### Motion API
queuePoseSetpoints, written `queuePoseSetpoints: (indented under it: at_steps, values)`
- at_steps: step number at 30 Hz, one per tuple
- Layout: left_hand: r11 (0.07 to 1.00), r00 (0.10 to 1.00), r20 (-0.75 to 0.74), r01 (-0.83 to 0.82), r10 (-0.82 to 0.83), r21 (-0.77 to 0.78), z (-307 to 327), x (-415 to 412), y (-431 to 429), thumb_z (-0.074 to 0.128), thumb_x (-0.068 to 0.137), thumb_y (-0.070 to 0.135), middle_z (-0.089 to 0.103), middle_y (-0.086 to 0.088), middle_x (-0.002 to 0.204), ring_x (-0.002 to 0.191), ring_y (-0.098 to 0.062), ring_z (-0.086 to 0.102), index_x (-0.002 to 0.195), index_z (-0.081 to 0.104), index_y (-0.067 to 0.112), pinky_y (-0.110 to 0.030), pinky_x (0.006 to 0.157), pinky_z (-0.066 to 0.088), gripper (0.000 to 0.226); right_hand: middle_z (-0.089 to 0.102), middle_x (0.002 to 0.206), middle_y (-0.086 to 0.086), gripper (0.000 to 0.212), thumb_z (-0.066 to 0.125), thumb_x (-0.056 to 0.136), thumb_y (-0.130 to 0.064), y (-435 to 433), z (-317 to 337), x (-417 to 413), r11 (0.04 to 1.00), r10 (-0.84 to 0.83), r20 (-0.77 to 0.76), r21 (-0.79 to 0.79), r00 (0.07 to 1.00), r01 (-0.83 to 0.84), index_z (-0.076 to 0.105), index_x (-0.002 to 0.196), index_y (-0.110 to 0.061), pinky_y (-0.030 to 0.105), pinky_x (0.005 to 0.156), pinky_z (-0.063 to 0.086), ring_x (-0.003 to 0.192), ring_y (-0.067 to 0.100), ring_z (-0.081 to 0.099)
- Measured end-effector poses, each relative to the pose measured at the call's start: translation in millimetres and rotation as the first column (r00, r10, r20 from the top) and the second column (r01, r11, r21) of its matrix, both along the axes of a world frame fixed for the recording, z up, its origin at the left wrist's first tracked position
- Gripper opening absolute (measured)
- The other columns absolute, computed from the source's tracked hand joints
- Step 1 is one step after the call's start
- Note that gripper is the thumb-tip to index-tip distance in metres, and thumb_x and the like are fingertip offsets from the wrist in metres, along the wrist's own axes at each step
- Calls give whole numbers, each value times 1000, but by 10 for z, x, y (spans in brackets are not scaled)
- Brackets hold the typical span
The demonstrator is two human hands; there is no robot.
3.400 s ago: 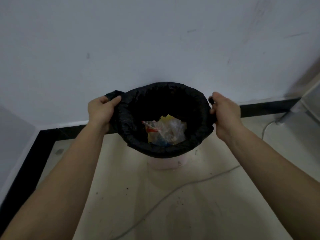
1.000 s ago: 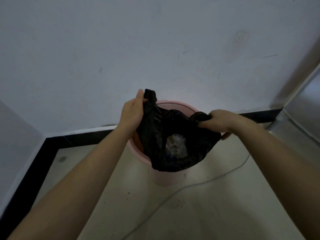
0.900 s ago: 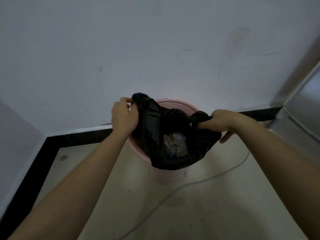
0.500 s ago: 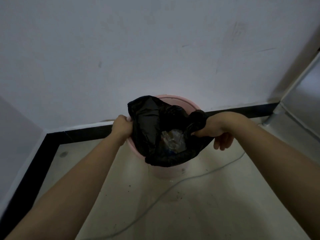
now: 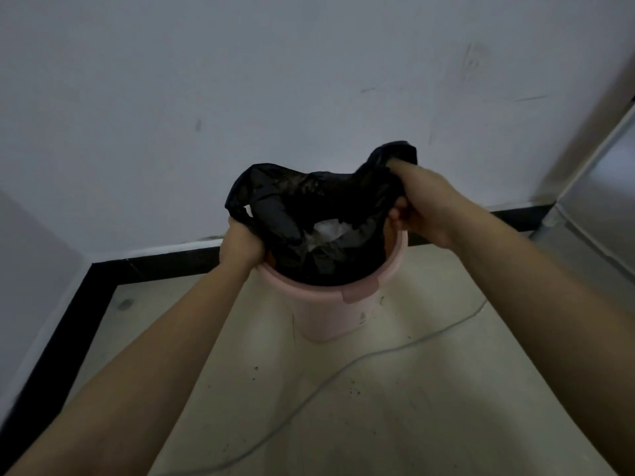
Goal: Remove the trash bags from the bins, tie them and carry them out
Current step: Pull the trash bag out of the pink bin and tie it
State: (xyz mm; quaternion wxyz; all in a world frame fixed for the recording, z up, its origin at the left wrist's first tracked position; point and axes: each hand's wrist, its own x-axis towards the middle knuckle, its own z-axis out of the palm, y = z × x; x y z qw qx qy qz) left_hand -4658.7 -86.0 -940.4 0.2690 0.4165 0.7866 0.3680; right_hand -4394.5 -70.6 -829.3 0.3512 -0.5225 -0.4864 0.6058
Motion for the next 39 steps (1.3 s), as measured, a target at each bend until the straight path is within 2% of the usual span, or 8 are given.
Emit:
queuePoseSetpoints:
  at_steps: [3, 6, 9, 13, 20, 25, 29, 39]
  values:
    - [969, 990, -8, -136, 140, 206, 175, 69, -36, 31, 101, 39, 61, -16, 116, 108, -35, 57, 111, 55, 4, -39, 87, 42, 44, 52, 55, 2, 40, 48, 95, -45, 128, -43, 160, 986, -80, 324, 166, 943, 26, 54, 71, -13, 28, 54, 43, 55, 23, 54]
    - [951, 984, 20, -174, 174, 257, 459, 164, -60, 13, 90, 76, 67, -4, 96, 94, -27, 60, 88, 62, 14, -41, 87, 45, 78, 68, 61, 6, 61, 37, 97, -55, 186, -119, 235, 950, -153, 600, 308, 785, -51, 63, 72, -6, 34, 67, 54, 63, 26, 67]
    - [990, 952, -301, 90, -54, 105, 593, 191, -34, 52, 85, 73, 62, 0, 86, 84, -24, 60, 90, 60, 15, -35, 72, 44, 58, 71, 59, 3, 58, 36, 96, -59, 227, -177, 302, 932, -179, 776, 331, 605, -149, 67, 76, -14, 33, 71, 53, 60, 21, 68]
    - [876, 962, -273, 147, -19, 459, 871, 287, 62, 67, 88, 22, 57, 0, 73, 71, -17, 56, 81, 55, 10, -29, 59, 40, 19, 70, 62, -1, 27, 55, 95, -32, 315, -25, 341, 881, -244, 589, 467, 771, -77, 67, 80, -12, 22, 62, 54, 45, 8, 64]
    - [690, 991, 120, -49, -55, 723, 1308, 384, 64, 69, 89, 28, 60, 6, 87, 73, -4, 59, 90, 59, 26, -30, 68, 55, 11, 45, 53, -10, 27, 63, 89, -37, 320, 176, 247, 863, -243, 58, 469, 968, 189, 62, 80, -12, 29, 53, 33, 45, 8, 42]
    - [848, 990, 0, 124, -144, 516, 797, 202, 45, 63, 74, 71, 47, -4, 114, 95, -6, 53, 146, 42, 28, -11, 82, 44, 86, 59, 95, 1, 70, 65, 82, -67, 288, -258, 375, 869, -221, 343, 494, 913, 25, 48, 137, -29, 28, 72, 46, 82, 11, 59]
    - [955, 963, -157, 246, -220, 168, 360, 100, -76, 60, 37, 97, 21, -9, 159, 146, -28, 23, 158, 0, 19, -49, 118, 26, 155, 4, 166, 8, 139, 51, 56, -96, 276, -712, 491, 949, 34, 624, 225, 781, -221, -5, 158, -21, 50, 121, 19, 153, 27, 9]
    - [878, 852, -332, 464, -406, 115, 137, 263, 289, 85, 45, 72, -1, -9, 166, 153, -30, 3, 154, -21, 15, -52, 122, 17, 163, -11, 167, 6, 127, 30, 53, -105, 423, -1053, 404, 872, 90, 859, 177, 504, -457, -15, 154, -41, 55, 123, 4, 153, 28, -12]
